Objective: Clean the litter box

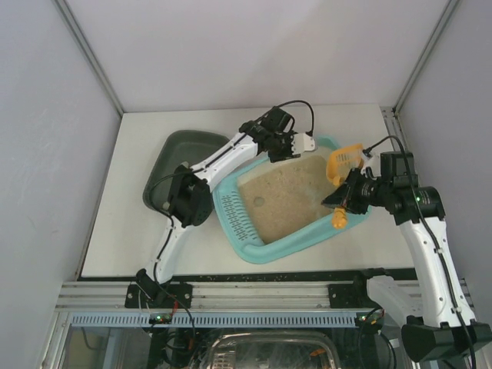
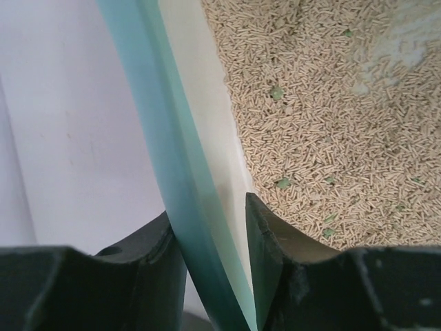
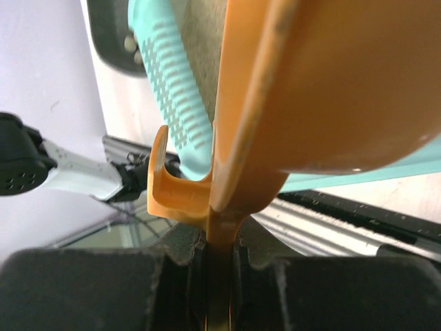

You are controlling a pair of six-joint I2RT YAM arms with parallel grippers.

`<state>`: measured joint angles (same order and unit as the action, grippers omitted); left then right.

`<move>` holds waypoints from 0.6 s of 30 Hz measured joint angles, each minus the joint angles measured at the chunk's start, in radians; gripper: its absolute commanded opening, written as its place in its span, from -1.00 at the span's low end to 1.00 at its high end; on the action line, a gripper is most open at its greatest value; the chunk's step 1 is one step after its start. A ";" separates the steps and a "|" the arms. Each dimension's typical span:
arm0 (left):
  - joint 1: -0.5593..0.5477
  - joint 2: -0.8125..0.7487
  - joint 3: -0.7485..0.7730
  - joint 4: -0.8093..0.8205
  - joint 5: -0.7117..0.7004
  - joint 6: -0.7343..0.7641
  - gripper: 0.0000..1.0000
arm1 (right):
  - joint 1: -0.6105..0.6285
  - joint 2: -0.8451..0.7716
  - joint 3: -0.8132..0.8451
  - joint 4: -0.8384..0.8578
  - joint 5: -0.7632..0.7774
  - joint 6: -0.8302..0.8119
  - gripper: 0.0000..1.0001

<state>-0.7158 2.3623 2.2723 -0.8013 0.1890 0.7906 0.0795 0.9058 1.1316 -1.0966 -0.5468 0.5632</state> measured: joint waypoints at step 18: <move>-0.065 0.048 0.001 0.295 0.082 0.275 1.00 | -0.003 0.116 -0.074 -0.051 -0.286 -0.026 -1.00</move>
<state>-0.7807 2.4107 2.2734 -0.5060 0.2710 1.0653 0.0769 1.0218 1.0580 -1.1477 -0.8330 0.5377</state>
